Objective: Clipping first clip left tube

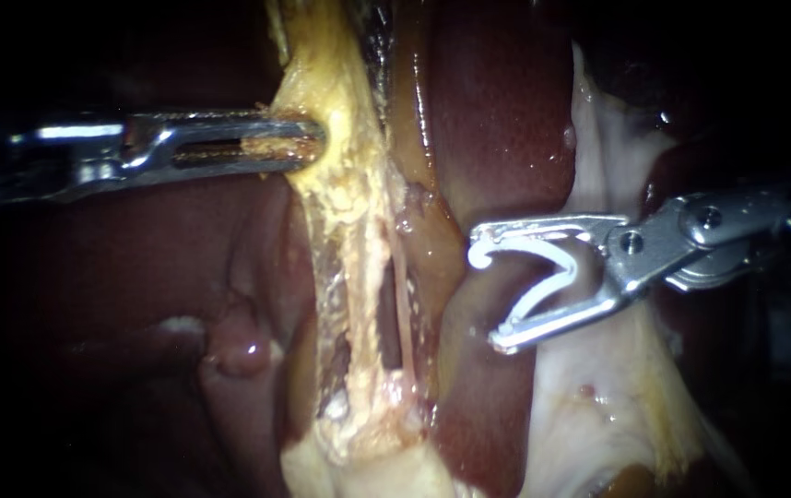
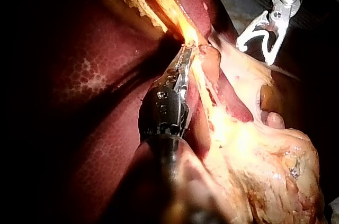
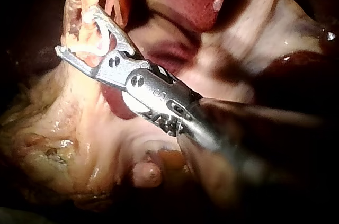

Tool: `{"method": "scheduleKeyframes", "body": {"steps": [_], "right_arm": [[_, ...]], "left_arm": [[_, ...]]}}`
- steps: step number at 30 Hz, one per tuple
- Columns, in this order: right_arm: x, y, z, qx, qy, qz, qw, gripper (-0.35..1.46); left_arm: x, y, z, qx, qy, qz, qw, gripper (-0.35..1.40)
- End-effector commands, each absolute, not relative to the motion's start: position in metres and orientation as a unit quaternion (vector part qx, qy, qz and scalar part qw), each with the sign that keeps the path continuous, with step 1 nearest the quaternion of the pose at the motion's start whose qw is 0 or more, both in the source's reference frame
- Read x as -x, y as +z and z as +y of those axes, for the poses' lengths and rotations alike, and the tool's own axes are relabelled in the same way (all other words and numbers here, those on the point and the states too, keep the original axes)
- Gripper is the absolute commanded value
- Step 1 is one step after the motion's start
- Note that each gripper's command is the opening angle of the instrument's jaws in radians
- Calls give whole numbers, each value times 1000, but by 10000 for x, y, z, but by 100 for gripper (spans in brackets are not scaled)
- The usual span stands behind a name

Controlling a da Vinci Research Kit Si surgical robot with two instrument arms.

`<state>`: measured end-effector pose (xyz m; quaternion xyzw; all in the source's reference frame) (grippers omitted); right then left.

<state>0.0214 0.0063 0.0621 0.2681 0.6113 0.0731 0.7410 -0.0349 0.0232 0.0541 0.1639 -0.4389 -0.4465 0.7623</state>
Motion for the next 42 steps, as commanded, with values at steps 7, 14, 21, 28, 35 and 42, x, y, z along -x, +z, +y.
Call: {"method": "scheduleKeyframes", "body": {"steps": [7, 14, 21, 28, 35, 42], "right_arm": [[-227, 627, 54, -284, 87, 607, 738, 59], [-242, 634, 47, -305, 105, 593, 738, 59], [-267, 652, 38, -324, 120, 570, 745, 58], [-290, 688, 28, -341, 131, 545, 755, 58], [-299, 723, 23, -351, 138, 527, 762, 58], [-309, 741, 20, -353, 140, 524, 762, 58]], "left_arm": [[332, 530, 243, -155, -451, -442, 760, -35], [323, 531, 244, -151, -451, -441, 761, -35], [319, 532, 244, -150, -452, -441, 761, -35], [318, 531, 242, -149, -452, -440, 761, -35], [319, 531, 241, -149, -453, -440, 761, -35], [321, 529, 239, -148, -454, -440, 761, -35]]}}
